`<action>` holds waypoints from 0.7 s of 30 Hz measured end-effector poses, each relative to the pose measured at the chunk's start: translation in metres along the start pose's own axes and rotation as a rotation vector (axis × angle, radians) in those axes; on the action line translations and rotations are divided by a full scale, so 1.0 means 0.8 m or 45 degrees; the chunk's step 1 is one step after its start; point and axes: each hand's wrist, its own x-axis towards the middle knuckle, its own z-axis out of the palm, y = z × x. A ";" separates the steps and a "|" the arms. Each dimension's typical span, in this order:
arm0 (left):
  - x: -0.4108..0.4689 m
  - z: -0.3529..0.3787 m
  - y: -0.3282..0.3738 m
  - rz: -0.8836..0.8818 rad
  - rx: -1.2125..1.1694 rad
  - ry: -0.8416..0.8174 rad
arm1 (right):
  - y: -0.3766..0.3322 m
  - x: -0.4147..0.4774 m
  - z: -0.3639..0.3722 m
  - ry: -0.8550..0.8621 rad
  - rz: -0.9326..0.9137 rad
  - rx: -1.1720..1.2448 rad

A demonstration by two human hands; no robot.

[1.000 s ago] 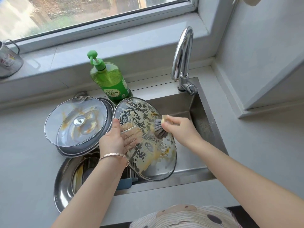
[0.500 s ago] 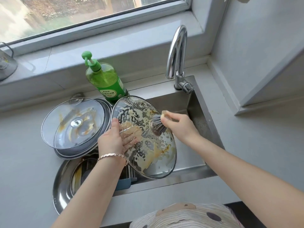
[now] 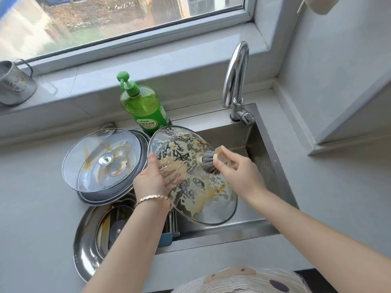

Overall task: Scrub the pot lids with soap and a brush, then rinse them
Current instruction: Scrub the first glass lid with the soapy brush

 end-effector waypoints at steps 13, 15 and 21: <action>0.006 0.004 0.002 0.002 -0.079 0.153 | -0.002 -0.035 0.008 -0.170 -0.135 -0.033; 0.004 0.006 0.001 0.007 -0.082 0.137 | -0.001 -0.043 0.009 -0.184 -0.151 -0.025; 0.000 0.010 -0.001 0.007 -0.148 0.202 | 0.012 -0.043 0.010 -0.106 -0.120 0.018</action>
